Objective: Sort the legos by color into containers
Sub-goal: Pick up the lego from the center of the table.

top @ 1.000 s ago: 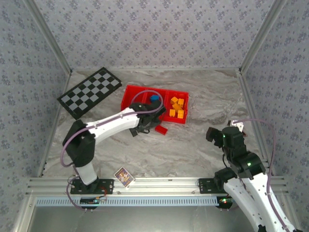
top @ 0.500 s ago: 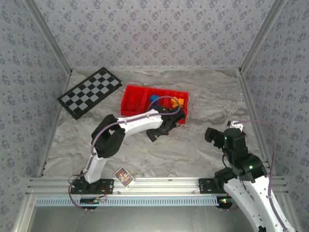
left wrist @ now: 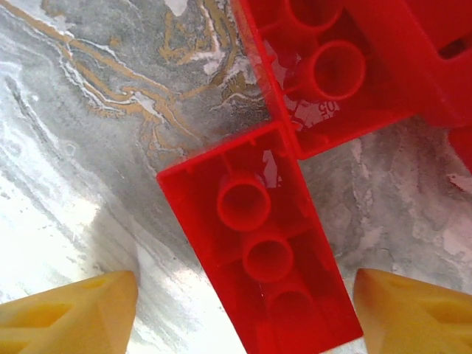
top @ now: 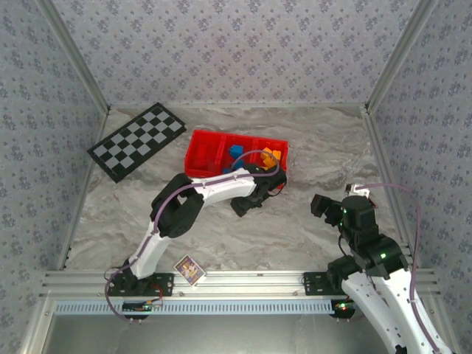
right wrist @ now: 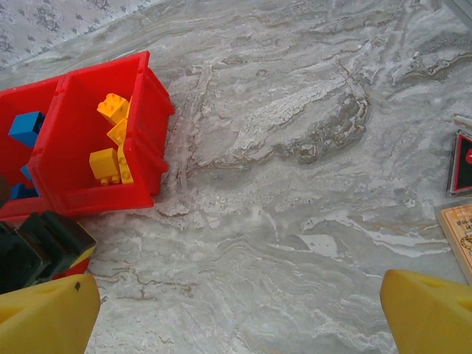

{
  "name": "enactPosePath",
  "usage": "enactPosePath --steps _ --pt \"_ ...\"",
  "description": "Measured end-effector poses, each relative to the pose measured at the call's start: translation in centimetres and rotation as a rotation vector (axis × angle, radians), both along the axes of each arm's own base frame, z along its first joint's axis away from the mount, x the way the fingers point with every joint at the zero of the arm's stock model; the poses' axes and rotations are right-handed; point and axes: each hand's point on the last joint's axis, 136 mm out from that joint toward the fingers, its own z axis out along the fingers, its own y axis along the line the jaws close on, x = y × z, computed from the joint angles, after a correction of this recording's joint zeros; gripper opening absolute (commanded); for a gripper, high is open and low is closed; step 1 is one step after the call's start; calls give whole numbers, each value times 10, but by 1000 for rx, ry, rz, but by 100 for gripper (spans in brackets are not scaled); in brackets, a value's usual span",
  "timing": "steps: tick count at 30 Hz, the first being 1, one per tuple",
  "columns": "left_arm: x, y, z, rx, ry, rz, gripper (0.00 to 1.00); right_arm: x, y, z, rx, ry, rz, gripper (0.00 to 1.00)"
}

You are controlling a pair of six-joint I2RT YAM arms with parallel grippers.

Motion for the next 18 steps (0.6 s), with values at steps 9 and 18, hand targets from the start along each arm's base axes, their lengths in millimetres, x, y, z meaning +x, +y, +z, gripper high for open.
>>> enactPosePath --steps 9,18 --pt "-2 5 -6 -4 -4 16 51 1 1 -4 -1 2 5 100" --pt "-7 15 -5 -54 -34 12 25 3 2 -4 3 -2 8 100"
